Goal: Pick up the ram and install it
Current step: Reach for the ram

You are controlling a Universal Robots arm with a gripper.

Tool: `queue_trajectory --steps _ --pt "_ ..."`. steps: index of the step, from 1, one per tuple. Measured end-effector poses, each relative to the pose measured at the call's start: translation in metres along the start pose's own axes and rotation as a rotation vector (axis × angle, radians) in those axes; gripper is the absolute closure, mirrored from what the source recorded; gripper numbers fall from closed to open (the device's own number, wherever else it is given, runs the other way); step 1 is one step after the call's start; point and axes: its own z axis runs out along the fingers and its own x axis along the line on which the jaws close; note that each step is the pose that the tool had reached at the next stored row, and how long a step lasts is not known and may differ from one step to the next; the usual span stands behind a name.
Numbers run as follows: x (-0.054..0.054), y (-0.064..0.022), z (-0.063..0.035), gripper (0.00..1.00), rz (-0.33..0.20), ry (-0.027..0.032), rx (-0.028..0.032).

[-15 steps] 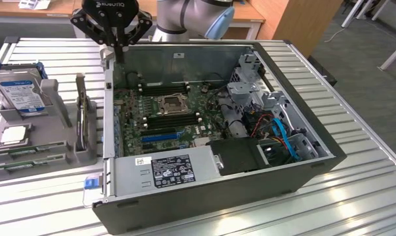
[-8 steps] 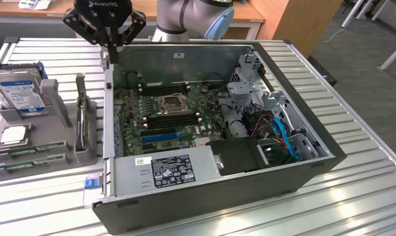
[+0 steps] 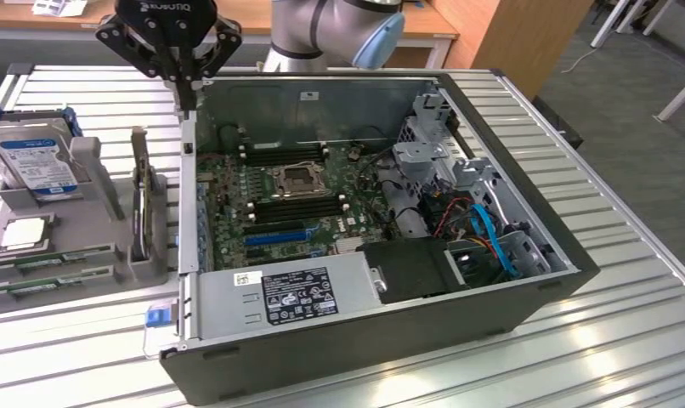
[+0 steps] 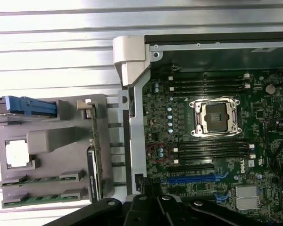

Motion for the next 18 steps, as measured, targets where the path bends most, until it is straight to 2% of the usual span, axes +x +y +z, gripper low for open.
queue_trajectory --steps 18 --pt "0.015 -0.0011 0.0006 0.90 0.000 0.0001 0.0001"
